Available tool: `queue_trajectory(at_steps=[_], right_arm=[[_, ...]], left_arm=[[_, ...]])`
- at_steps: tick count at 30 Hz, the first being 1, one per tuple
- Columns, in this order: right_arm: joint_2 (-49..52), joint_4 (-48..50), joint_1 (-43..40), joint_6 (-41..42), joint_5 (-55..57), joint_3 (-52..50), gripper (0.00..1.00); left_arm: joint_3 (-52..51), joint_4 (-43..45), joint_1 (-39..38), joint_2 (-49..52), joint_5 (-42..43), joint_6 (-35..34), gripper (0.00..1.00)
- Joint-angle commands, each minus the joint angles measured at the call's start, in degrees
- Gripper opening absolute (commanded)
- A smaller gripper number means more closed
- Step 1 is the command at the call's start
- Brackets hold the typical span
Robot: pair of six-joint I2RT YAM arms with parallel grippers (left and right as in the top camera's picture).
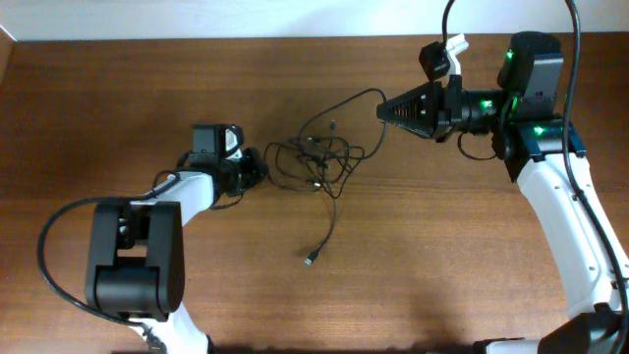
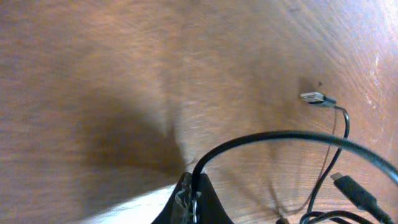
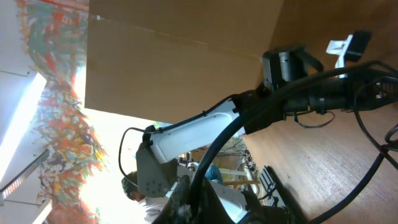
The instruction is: Untangle cables
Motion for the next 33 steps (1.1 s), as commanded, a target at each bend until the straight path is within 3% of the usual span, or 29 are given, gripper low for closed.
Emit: queue_trajectory(at_steps=[1, 6, 11, 15, 17, 20, 26, 29, 30, 33], right_arm=[[-0.09, 0.13, 0.09, -1.03, -1.79, 0.61, 0.04], [-0.09, 0.17, 0.04, -1.27, -1.79, 0.61, 0.04], [-0.09, 0.13, 0.04, -2.54, -1.81, 0.61, 0.04], [-0.09, -2.38, 0.04, -5.73, -1.09, 0.11, 0.04], [-0.09, -4.26, 0.04, -5.73, -0.04, 0.11, 0.04], [-0.09, -4.39, 0.04, -5.75, -0.04, 0.11, 0.04], [-0.09, -4.39, 0.04, -5.75, -0.02, 0.11, 0.04], [-0.09, -4.39, 0.04, -5.75, -0.02, 0.11, 0.04], [-0.09, -4.39, 0.04, -5.75, -0.02, 0.11, 0.04], [-0.09, -4.39, 0.04, -5.75, -0.02, 0.11, 0.04]], left_arm=[[-0.09, -3.28, 4.07, 0.24, 2.16, -2.99, 0.0], [-0.09, -4.85, 7.39, 0.24, 7.61, -4.66, 0.03], [-0.09, -5.29, 10.32, 0.24, 9.84, -4.37, 0.0], [-0.09, -3.56, 12.33, 0.24, 21.97, 1.25, 0.0], [-0.09, 0.66, 12.79, 0.24, 32.59, 6.69, 0.32], [-0.09, 4.7, 12.68, 0.24, 40.28, 10.64, 0.55], [-0.09, 9.92, 9.31, 0.24, 42.6, 12.44, 0.81], [-0.09, 10.01, 5.42, 0.24, 36.96, 12.44, 0.82], [-0.09, 9.86, 3.3, 0.24, 34.23, 12.46, 0.89], [-0.09, 9.33, -3.54, 0.24, 25.31, 14.84, 0.92]])
